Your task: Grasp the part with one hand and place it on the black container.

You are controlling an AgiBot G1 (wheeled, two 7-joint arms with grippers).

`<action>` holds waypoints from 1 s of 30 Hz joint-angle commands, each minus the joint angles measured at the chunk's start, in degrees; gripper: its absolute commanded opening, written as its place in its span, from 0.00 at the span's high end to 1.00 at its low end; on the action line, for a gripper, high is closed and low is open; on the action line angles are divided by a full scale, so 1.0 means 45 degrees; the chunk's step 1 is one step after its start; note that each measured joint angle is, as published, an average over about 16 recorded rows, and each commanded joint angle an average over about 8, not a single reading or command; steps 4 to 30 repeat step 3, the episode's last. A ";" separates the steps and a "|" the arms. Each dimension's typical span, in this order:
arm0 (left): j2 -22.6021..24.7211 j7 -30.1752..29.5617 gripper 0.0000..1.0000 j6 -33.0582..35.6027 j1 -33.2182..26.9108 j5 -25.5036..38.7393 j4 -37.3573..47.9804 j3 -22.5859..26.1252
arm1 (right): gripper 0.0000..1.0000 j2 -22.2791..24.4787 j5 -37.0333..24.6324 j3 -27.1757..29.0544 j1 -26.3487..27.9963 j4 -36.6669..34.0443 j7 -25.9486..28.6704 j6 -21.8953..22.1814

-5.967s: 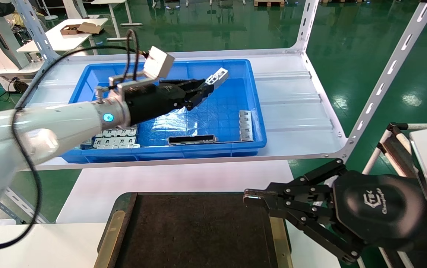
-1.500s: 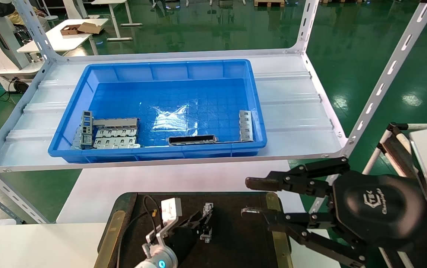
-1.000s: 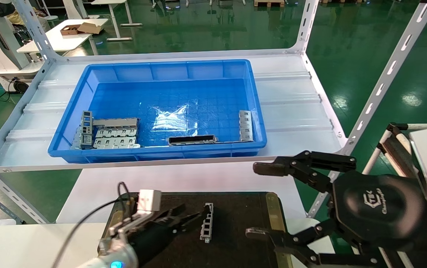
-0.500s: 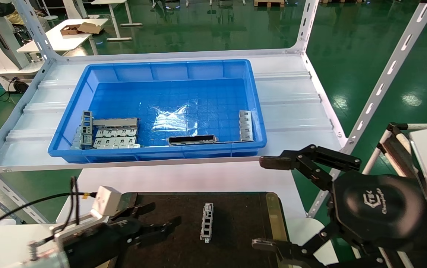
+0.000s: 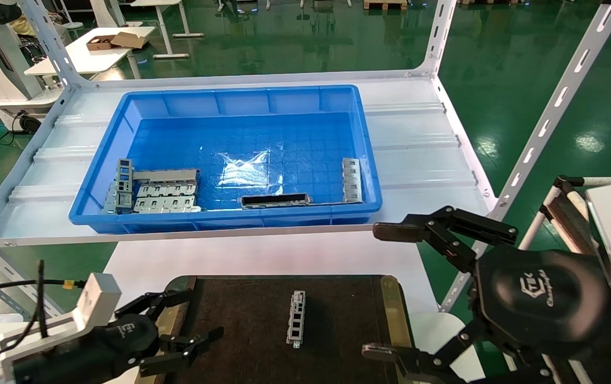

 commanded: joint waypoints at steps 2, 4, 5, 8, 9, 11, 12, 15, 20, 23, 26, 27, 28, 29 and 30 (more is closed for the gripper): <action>-0.0221 0.0544 0.00 0.0831 -0.0073 -0.0175 0.0320 -0.0223 | 0.00 0.0001 0.0002 -0.0003 0.0001 0.0000 -0.0001 0.0001; -0.0242 0.0574 0.00 0.0907 -0.0086 -0.0191 0.0355 -0.0238 | 0.00 0.0001 0.0002 -0.0003 0.0001 0.0000 -0.0001 0.0001; -0.0242 0.0574 0.00 0.0907 -0.0086 -0.0191 0.0355 -0.0238 | 0.00 0.0001 0.0002 -0.0003 0.0001 0.0000 -0.0001 0.0001; -0.0242 0.0574 0.00 0.0907 -0.0086 -0.0191 0.0355 -0.0238 | 0.00 0.0001 0.0002 -0.0003 0.0001 0.0000 -0.0001 0.0001; -0.0242 0.0574 0.00 0.0907 -0.0086 -0.0191 0.0355 -0.0238 | 0.00 0.0001 0.0002 -0.0003 0.0001 0.0000 -0.0001 0.0001; -0.0242 0.0574 0.00 0.0907 -0.0086 -0.0191 0.0355 -0.0238 | 0.00 0.0001 0.0002 -0.0003 0.0001 0.0000 -0.0001 0.0001; -0.0242 0.0574 0.00 0.0907 -0.0086 -0.0191 0.0355 -0.0238 | 0.00 0.0001 0.0002 -0.0003 0.0001 0.0000 -0.0001 0.0001; -0.0242 0.0574 0.00 0.0907 -0.0086 -0.0191 0.0355 -0.0238 | 0.00 0.0001 0.0002 -0.0003 0.0001 0.0000 -0.0001 0.0001; -0.0242 0.0574 0.00 0.0907 -0.0086 -0.0191 0.0355 -0.0238 | 0.00 0.0001 0.0002 -0.0003 0.0001 0.0000 -0.0001 0.0001; -0.0242 0.0574 0.00 0.0907 -0.0086 -0.0191 0.0355 -0.0238 | 0.00 0.0001 0.0002 -0.0003 0.0001 0.0000 -0.0001 0.0001; -0.0242 0.0574 0.00 0.0907 -0.0086 -0.0191 0.0355 -0.0238 | 0.00 0.0001 0.0002 -0.0003 0.0001 0.0000 -0.0001 0.0001; -0.0242 0.0574 0.00 0.0907 -0.0086 -0.0191 0.0355 -0.0238 | 0.00 0.0001 0.0002 -0.0003 0.0001 0.0000 -0.0001 0.0001; -0.0242 0.0574 0.00 0.0907 -0.0086 -0.0191 0.0355 -0.0238 | 0.00 0.0001 0.0002 -0.0003 0.0001 0.0000 -0.0001 0.0001; -0.0242 0.0574 0.00 0.0907 -0.0086 -0.0191 0.0355 -0.0238 | 0.00 0.0001 0.0002 -0.0003 0.0001 0.0000 -0.0001 0.0001; -0.0242 0.0574 0.00 0.0907 -0.0086 -0.0191 0.0355 -0.0238 | 0.00 0.0001 0.0002 -0.0003 0.0001 0.0000 -0.0001 0.0001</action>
